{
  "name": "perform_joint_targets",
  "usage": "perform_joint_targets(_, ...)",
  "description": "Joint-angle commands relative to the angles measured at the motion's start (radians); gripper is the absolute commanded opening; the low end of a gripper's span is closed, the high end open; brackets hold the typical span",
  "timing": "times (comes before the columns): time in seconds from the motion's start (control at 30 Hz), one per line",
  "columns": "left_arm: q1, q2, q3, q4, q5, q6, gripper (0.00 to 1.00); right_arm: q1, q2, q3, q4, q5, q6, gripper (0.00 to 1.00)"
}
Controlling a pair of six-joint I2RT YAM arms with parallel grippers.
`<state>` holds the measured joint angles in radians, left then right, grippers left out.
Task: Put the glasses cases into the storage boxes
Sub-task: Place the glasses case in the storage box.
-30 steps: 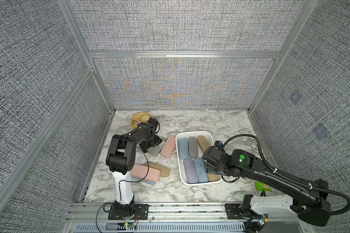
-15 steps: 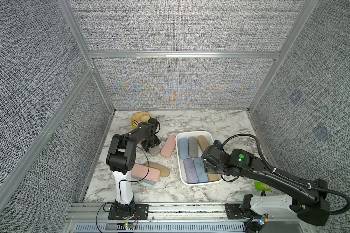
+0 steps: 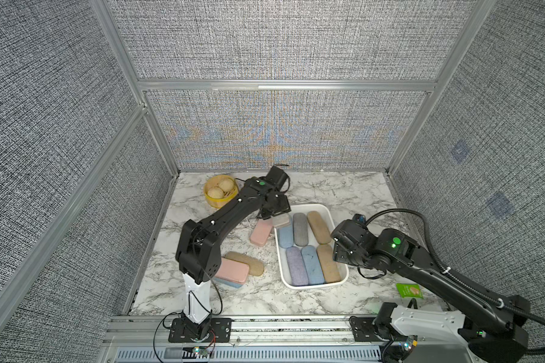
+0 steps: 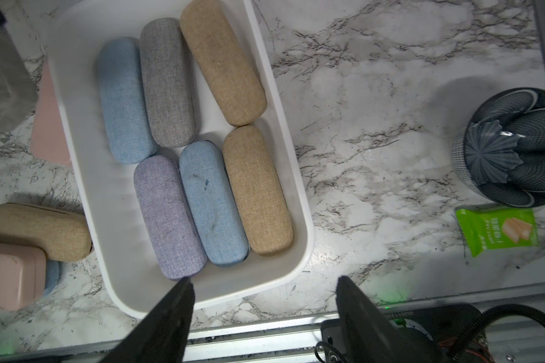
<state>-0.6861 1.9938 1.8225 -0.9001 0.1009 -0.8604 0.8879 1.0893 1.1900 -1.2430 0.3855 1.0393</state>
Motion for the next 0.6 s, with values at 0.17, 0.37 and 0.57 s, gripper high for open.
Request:
perform_joint_targets(0.17, -0.063, 0.246, 0.254, -0.072, 0.053, -0.024, 0.50, -0.028, -0.113, -0.064, -0.106, 0.023, 0.055, 0.73)
perform_joint_targets(0.37, -0.070, 0.360, 0.362, -0.112, 0.088, -0.042, 0.50, -0.032, -0.152, -0.101, -0.108, 0.015, 0.066, 0.73)
perform_joint_targets(0.57, -0.098, 0.340, 0.312, -0.106, 0.086, -0.060, 0.49, -0.033, -0.129, -0.086, -0.108, 0.019, 0.050, 0.73)
